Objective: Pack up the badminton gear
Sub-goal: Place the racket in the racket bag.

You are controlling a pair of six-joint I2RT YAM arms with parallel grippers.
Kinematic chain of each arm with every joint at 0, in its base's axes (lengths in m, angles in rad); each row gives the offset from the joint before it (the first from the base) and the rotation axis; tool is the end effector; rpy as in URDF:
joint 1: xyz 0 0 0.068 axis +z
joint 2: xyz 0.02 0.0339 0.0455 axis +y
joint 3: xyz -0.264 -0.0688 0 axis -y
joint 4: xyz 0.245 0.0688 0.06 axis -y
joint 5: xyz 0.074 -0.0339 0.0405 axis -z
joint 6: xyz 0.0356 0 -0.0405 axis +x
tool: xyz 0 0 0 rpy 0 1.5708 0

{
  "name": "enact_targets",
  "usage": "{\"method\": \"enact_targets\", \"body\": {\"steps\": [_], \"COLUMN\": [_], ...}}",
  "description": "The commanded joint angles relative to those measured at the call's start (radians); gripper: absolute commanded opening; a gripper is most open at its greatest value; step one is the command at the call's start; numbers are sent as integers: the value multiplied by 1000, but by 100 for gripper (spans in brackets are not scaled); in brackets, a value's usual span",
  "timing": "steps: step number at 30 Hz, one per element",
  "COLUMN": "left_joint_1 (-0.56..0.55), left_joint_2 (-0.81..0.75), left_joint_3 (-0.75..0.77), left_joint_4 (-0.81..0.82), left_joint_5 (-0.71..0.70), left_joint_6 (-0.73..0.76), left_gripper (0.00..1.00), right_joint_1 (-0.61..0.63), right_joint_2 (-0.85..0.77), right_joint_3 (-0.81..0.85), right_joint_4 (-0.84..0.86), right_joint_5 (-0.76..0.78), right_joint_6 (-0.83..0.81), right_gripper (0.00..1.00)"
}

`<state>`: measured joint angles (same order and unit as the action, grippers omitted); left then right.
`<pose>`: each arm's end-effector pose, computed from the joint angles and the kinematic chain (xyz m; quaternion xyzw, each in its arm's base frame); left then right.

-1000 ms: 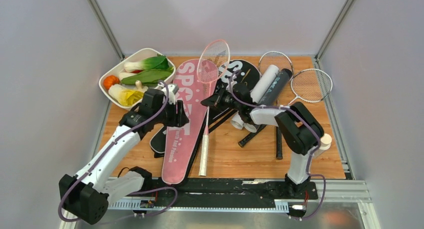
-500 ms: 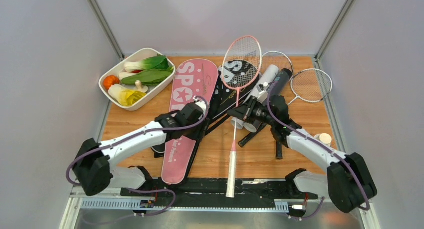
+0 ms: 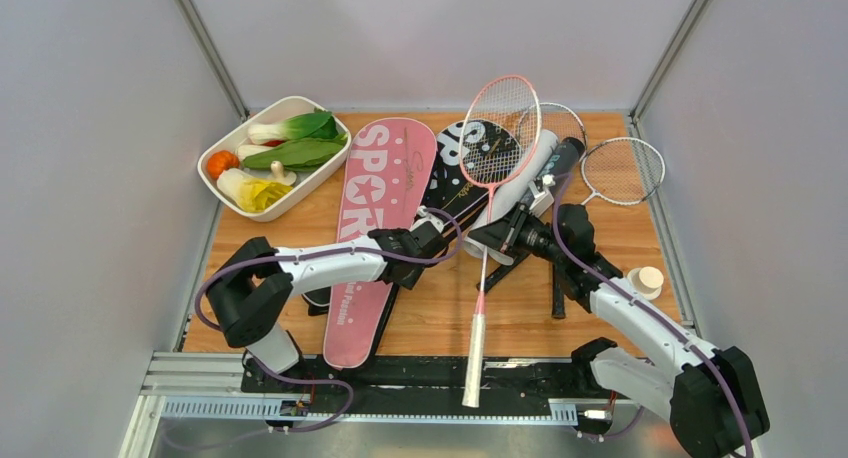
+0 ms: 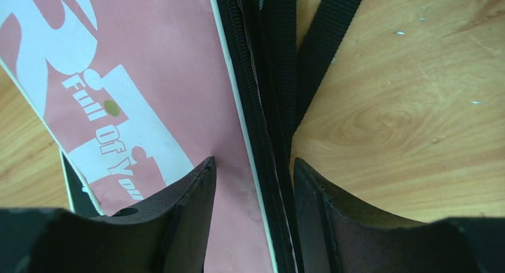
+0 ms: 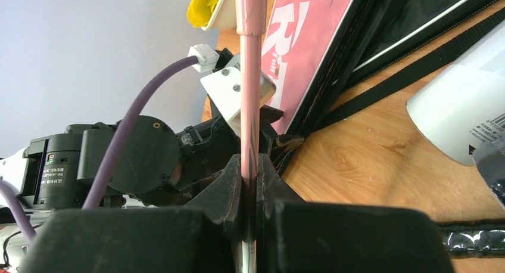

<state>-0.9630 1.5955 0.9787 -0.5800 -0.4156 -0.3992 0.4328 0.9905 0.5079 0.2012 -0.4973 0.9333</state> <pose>0.1831 -0.2381 0.1854 0.2306 0.9342 0.0429 0.2690 0.1937 0.1082 0.2445 0.0486 0.7872 0.5202 0.3276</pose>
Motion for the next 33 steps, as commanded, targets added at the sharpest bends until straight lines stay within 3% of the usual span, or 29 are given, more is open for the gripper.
{"method": "enact_targets", "body": {"steps": [1, 8, 10, 11, 13, 17, 29, 33], "left_joint_1": [-21, -46, -46, -47, -47, -48, -26, 9], "left_joint_2": [45, 100, 101, 101, 97, 76, 24, 2], "left_joint_3": [61, 98, 101, 102, 106, 116, 226, 209], "left_joint_4": [-64, -115, -114, -117, -126, -129, -128, -108], "left_joint_5": [-127, -263, -263, -263, -263, -250, -29, -25], "left_joint_6": [-19, -38, -40, -43, -50, -51, -79, -90], "left_gripper": [56, 49, 39, 29, 17, 1, 1, 0], "right_joint_1": [-6, -9, -11, -11, -11, -10, -10, -10], "right_joint_2": [-32, -46, -44, -43, -41, -30, -34, -47], "right_joint_3": [-2, -8, -8, -8, -9, -8, -23, -38], "right_joint_4": [14, 5, 4, 4, 3, 4, 7, 8], "right_joint_5": [3, 2, 1, -1, 0, -7, -44, -57], "right_joint_6": [-14, -21, -22, -22, -22, -18, 7, 27], "right_gripper": [0, 0, 0, 0, 0, 0, 0, 0]}}
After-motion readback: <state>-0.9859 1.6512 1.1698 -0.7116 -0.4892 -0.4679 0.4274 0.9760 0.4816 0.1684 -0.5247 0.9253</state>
